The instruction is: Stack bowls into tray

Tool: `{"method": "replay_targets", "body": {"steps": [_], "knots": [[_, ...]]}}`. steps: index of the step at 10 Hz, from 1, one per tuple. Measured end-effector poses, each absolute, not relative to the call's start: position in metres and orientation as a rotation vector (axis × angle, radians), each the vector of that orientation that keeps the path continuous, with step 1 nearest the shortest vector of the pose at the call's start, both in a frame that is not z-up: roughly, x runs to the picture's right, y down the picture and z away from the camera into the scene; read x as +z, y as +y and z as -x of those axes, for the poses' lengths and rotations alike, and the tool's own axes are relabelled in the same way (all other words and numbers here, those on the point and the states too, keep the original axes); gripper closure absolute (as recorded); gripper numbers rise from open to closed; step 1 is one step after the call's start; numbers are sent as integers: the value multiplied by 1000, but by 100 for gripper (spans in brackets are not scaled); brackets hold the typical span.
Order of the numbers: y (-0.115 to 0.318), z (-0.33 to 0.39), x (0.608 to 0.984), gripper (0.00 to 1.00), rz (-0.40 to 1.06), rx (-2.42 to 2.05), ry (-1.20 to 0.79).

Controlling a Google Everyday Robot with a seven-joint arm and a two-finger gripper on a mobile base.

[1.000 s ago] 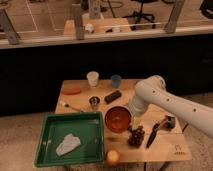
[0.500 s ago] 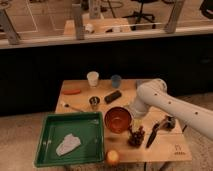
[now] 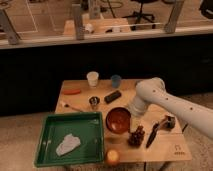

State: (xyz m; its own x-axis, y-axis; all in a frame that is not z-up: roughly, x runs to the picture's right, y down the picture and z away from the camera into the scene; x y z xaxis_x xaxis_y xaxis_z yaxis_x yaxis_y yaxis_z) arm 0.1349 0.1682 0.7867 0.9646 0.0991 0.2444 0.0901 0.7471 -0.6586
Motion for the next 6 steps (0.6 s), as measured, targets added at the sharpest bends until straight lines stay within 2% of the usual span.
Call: {"method": "replay_targets", "body": {"steps": [2, 6], "knots": [[161, -147, 798, 20, 784, 145, -218], [154, -165, 802, 20, 791, 270, -197]]}}
